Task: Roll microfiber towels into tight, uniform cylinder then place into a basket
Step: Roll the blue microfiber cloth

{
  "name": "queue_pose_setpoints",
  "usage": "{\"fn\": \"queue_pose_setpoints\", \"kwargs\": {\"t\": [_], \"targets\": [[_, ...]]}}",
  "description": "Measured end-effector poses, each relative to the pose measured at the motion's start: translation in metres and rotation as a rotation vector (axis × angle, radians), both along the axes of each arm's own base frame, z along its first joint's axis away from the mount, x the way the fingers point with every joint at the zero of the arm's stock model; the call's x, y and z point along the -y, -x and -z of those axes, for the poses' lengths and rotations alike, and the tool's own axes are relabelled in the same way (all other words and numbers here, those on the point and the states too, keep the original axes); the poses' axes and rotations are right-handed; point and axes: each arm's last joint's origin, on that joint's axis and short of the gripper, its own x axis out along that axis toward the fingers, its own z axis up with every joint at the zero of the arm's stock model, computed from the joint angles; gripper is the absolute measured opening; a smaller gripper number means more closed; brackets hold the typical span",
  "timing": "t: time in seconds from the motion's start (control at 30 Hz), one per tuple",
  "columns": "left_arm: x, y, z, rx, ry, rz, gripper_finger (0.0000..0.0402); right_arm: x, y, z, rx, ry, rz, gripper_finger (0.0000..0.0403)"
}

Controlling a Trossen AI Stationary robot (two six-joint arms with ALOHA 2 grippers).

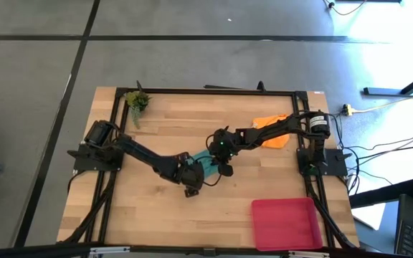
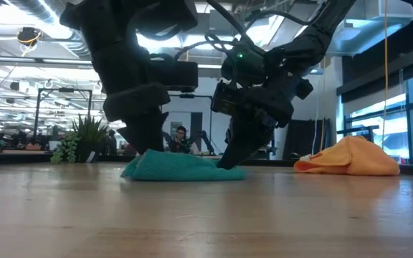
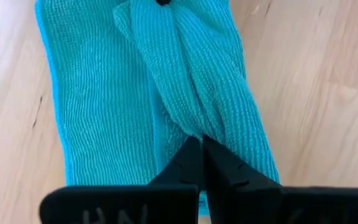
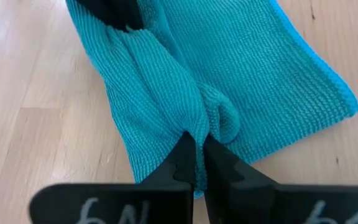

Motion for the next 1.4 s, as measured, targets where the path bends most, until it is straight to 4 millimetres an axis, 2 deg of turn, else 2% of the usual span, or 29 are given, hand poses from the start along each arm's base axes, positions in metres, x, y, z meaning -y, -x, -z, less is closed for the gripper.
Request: {"fn": "queue_pose_setpoints", "kwargs": {"t": [0.3,0.67,1.07,1.2,1.4], "targets": [[0.011,0.002,-0.024,0.032,-0.092,-0.025,0.0000,0.000,0.000,0.001,-0.005,0.000,0.004,0.0013],[0.003,0.014,-0.010,-0.031,-0.113,-0.161,0.0000,0.000,0.001,0.002,-0.010,-0.002,0.012,0.0013],[-0.002,0.019,0.002,-0.027,-0.086,-0.195,0.0000,0.000,0.000,0.002,-0.001,-0.016,0.007,0.0014],[-0.006,0.020,0.006,-0.022,-0.073,-0.201,0.0000,0.000,-0.001,0.001,0.009,-0.020,0.007,0.0036],[-0.008,0.023,0.010,-0.032,-0.063,-0.202,0.0000,0.000,-0.001,0.001,0.016,-0.033,0.009,0.0099]]}}
